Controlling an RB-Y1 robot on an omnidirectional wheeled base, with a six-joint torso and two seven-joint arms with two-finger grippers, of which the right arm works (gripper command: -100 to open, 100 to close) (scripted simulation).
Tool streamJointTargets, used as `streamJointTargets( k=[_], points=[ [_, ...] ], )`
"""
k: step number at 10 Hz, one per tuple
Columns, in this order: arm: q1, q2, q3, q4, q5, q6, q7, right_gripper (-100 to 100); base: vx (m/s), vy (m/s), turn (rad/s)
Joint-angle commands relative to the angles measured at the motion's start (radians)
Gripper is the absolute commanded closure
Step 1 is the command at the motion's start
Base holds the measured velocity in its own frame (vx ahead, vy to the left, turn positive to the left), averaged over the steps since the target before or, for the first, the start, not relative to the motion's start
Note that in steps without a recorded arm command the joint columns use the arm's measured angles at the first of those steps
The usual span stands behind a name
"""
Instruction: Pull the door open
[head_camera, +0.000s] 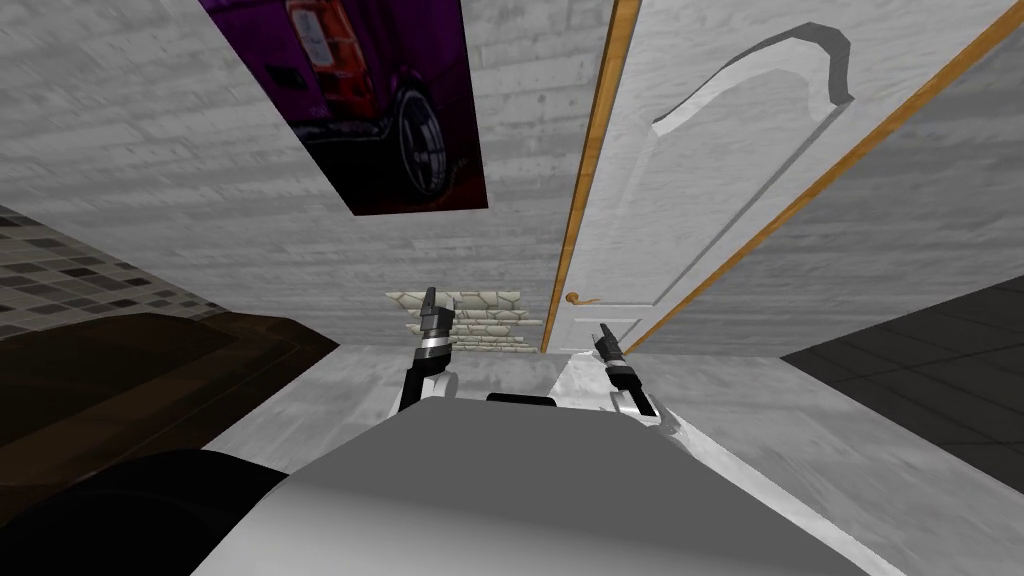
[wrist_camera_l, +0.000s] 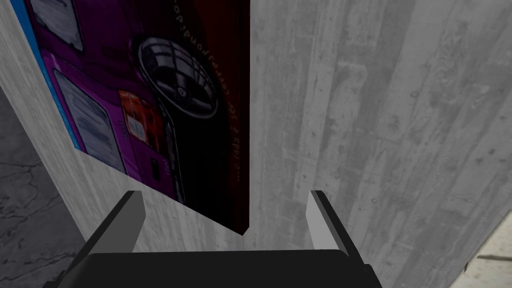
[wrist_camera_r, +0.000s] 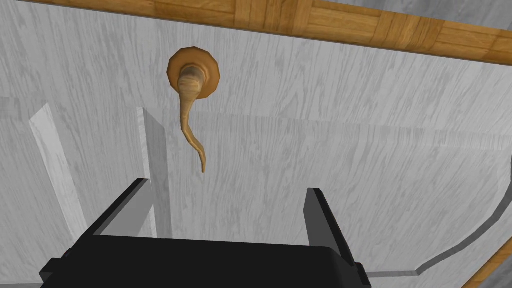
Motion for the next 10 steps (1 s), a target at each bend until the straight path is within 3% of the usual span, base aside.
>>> streamJointTargets(
  k=[1,7,9,10],
  points=[
    [-0.017,-0.010,0.001,0.050,0.000,-0.012,-0.006,-100,0.050,-0.025,0.070],
    [-0.067,-0.046,0.004,0.198,0.001,-0.033,-0.025,-100,0.074,-0.039,0.096],
    [-0.073,-0.051,0.004,0.217,0.002,-0.036,-0.027,-100,0.051,-0.027,0.045],
    [-0.084,-0.059,0.004,0.247,0.002,-0.040,-0.031,-100,0.052,-0.032,0.076]
  ],
)
